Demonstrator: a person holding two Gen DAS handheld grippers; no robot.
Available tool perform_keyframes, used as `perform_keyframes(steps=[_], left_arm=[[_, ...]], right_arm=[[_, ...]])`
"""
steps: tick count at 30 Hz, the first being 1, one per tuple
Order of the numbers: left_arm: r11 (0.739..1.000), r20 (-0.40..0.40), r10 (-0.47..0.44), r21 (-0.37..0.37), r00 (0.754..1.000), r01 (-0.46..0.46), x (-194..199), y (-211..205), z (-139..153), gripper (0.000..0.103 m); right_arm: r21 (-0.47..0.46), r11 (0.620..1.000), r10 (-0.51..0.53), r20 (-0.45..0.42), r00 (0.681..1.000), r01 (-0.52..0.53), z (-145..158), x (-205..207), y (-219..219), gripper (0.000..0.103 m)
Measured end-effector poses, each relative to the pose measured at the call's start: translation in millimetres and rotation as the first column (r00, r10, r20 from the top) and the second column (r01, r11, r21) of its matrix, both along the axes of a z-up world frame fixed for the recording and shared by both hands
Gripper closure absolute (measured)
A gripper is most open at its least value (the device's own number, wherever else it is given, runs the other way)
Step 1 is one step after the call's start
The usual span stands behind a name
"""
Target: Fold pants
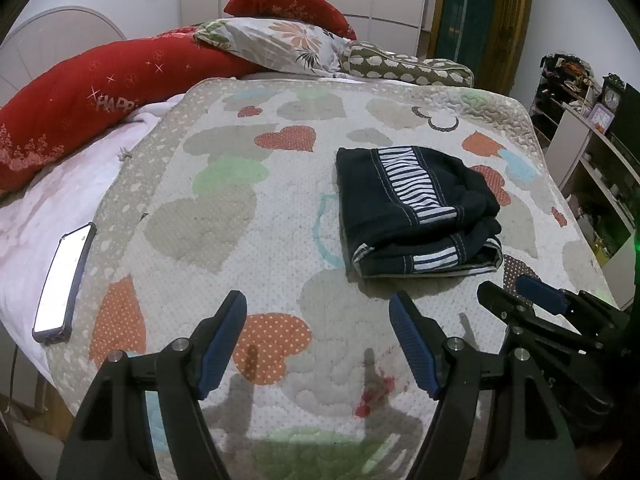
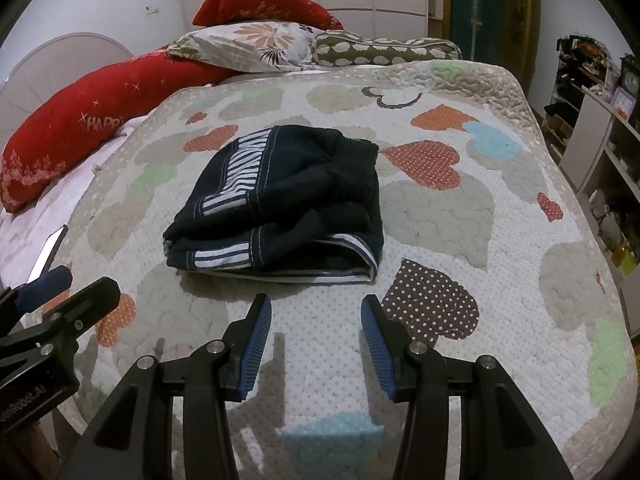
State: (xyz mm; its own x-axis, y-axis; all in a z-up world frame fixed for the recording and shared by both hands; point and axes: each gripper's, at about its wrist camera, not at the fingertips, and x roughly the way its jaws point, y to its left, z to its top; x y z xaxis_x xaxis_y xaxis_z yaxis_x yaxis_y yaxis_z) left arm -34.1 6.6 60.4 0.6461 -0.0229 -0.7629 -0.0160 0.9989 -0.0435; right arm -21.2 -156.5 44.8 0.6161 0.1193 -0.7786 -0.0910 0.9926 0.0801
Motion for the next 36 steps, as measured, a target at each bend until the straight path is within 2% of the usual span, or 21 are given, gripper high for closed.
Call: perform_keyframes(steps=[5,8,11,12,14,16,19,24,28,36], left_arm=[[1.000,0.043,0.015,0.005,0.999,-0.015,-4,1,4,0.030],[1.000,0.103,0.020,0.001,0.994,-0.021,-11,3,13,0.029],[0.999,0.166,0.027,0.031,0.986,-0.032,-17,1,26,0.004],[0.999,0.195,0.017,0.046,0.981,-0.026,-20,-1,31,0.000],[0.998,0.227,-0.003,0.066,0.974,-0.012,-23,-4,39,0.000],[0.998,0.204,-0.014,0.068,0.979,0.001,-22,-6,39,0.000],[0.999,0.148,-0.038,0.012,0.988,0.036,-17,-5,32,0.000],[0.999,0.091,-0.019,-0.030,0.996,0.022,-12,-1,19,0.000],[1.000,0.083,0.002,-0.031,0.997,0.000,-10,3,12,0.000],[0.999,0.014,0.018,-0.048,1.000,-0.017,2,7,-10,0.000]], right_arm=[[-0.002,1.000,0.002,-0.001,1.000,-0.002,-1,-1,1,0.052],[-0.006,1.000,0.006,0.002,1.000,-0.006,-2,-2,1,0.052],[-0.015,1.000,0.018,0.015,1.000,-0.018,-1,-6,3,0.051],[-0.018,1.000,0.021,0.019,1.000,-0.021,-1,-7,5,0.051],[-0.028,0.999,0.031,0.031,0.999,-0.030,1,-9,8,0.049],[-0.033,0.999,0.037,0.039,0.999,-0.036,2,-11,11,0.049],[-0.035,0.999,0.041,0.045,0.998,-0.040,2,-13,12,0.048],[-0.045,0.998,0.037,0.051,0.998,-0.035,3,-15,14,0.047],[-0.074,0.997,0.024,0.047,0.999,-0.020,2,-14,16,0.045],[-0.106,0.994,-0.008,0.030,1.000,0.011,-4,-9,13,0.044]])
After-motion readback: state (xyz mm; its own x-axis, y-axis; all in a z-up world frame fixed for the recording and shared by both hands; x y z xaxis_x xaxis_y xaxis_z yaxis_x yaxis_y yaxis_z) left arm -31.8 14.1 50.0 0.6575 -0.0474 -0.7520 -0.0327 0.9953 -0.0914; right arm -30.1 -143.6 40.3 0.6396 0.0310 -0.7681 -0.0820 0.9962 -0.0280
